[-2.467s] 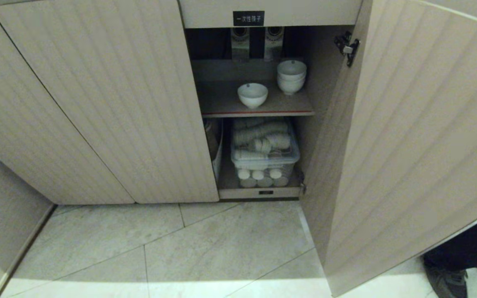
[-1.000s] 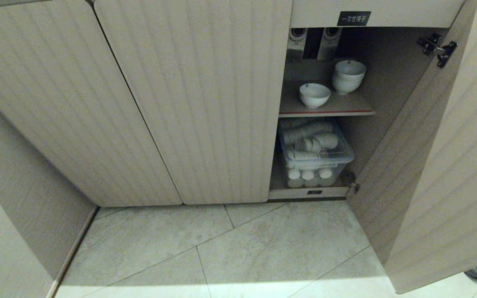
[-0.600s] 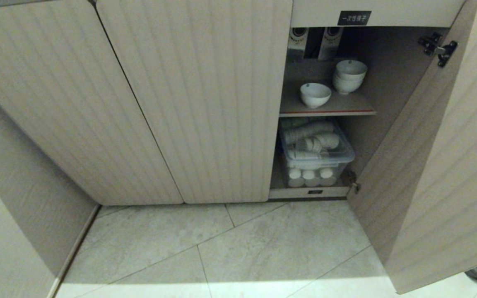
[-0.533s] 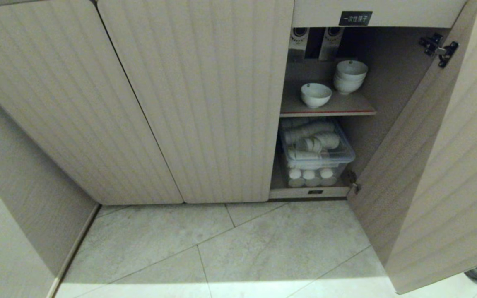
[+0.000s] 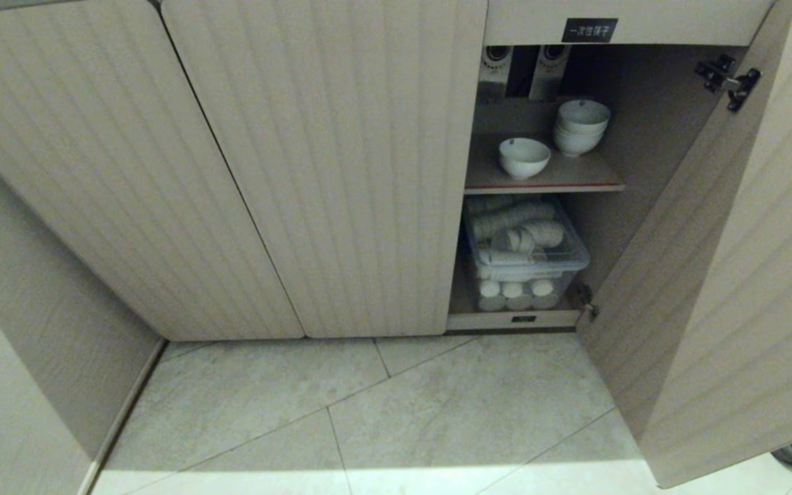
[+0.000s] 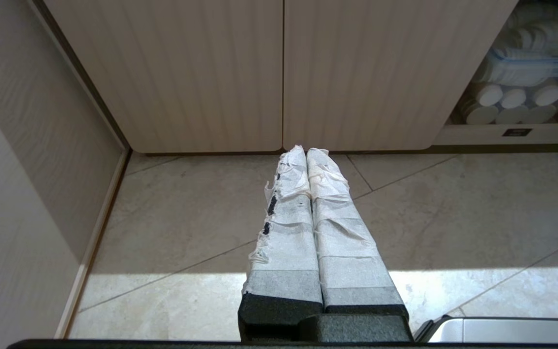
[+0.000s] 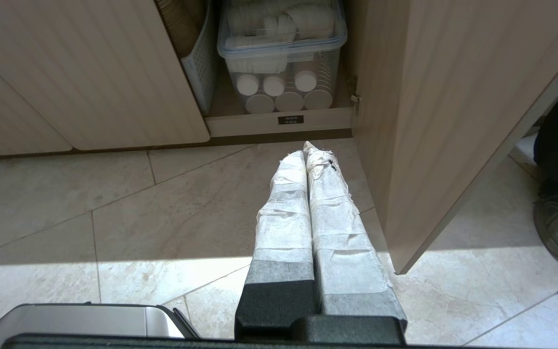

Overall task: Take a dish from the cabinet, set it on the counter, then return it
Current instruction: Take the bowl from the cabinet

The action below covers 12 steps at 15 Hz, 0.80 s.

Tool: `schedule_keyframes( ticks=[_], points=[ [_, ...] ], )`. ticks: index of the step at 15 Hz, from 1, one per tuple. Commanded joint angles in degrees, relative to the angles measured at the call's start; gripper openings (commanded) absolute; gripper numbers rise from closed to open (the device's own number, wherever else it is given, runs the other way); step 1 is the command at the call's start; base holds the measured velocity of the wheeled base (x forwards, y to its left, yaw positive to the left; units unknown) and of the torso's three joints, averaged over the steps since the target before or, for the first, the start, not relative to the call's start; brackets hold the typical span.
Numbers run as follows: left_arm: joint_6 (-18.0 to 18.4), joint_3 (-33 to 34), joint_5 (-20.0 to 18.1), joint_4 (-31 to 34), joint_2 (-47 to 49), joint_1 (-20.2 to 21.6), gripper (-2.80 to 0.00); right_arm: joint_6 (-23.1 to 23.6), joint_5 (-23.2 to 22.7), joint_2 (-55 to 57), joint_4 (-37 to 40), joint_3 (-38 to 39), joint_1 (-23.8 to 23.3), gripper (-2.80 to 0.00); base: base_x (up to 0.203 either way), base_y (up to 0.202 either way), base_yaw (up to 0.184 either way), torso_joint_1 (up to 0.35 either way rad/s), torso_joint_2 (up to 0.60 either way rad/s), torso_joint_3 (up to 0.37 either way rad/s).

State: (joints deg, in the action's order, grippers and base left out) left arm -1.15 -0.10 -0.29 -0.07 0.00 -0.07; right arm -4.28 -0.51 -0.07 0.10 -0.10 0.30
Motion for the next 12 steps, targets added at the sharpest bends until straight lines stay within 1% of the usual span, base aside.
schedule_keyframes(
  ticks=[1, 12],
  points=[
    [0.00, 0.01, 0.01, -0.01, 0.00, 0.07, -2.80, -0.03, -0.02, 0.07, -0.01, 0.01, -0.01, -2.80, 0.000, 0.000, 0.000, 0.000, 0.00, 0.000],
    [0.09, 0.01, -0.02, -0.01, 0.00, 0.05, -2.80, -0.03, -0.02, 0.07, -0.01, 0.01, -0.04, -2.80, 0.000, 0.000, 0.000, 0.000, 0.00, 0.000]
  ],
)
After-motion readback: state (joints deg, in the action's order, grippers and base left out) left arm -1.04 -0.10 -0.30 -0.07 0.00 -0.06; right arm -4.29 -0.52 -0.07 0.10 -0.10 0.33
